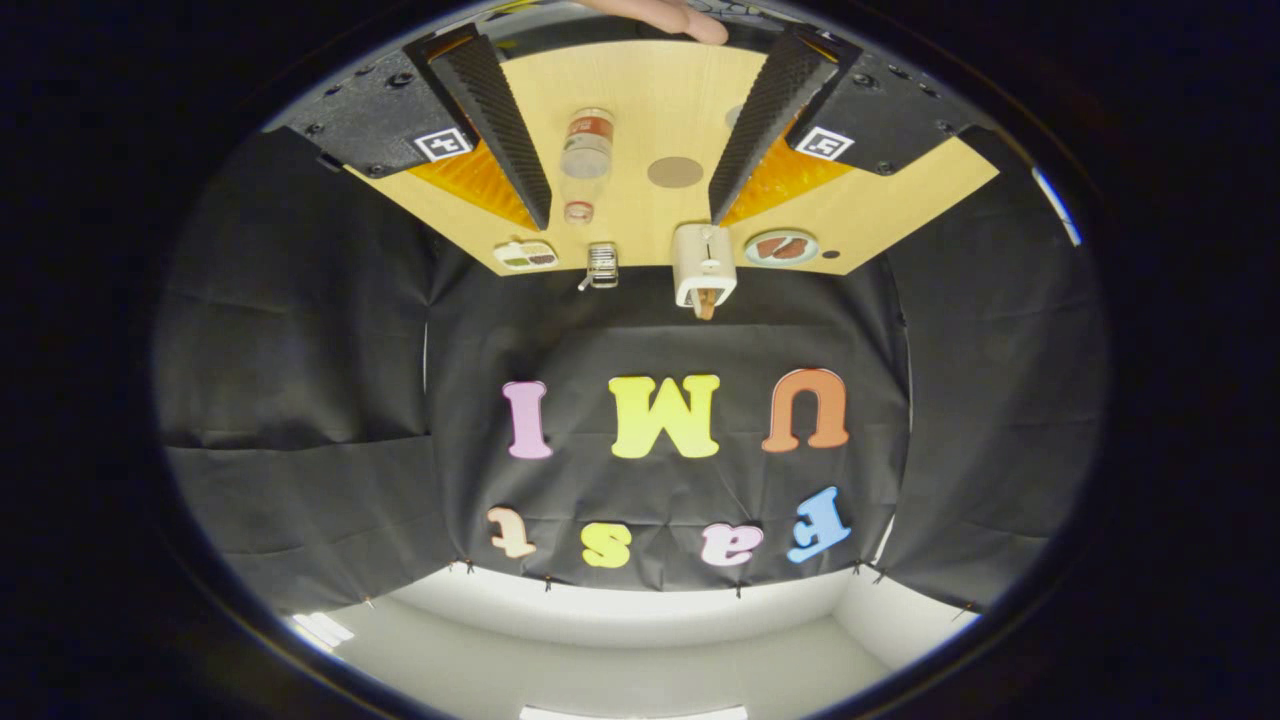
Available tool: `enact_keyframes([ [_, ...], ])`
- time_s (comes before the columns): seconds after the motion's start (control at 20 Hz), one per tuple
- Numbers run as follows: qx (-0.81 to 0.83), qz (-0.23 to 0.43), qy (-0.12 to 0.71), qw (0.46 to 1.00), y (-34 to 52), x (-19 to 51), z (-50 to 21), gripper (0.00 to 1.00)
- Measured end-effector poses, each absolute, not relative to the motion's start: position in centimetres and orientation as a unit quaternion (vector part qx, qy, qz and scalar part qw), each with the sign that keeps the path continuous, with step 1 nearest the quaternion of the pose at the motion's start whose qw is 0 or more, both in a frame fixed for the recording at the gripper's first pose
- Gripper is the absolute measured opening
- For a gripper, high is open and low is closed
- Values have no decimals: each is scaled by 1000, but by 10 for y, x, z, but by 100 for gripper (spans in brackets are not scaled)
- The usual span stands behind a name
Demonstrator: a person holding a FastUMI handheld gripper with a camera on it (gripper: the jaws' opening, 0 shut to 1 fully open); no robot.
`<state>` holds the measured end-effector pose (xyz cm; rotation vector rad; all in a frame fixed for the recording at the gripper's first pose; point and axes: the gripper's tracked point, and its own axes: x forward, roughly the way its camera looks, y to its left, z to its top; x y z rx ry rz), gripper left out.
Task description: Take the bottle from table, then pour the juice into the cup, finally place the bottle on the coaster
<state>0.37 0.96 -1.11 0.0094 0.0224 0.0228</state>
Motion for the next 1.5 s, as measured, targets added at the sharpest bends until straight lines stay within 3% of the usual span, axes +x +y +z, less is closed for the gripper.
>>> enact_keyframes([
  [1.5, 7, 8, 2, 1000, 16, 18, 3, 100],
])
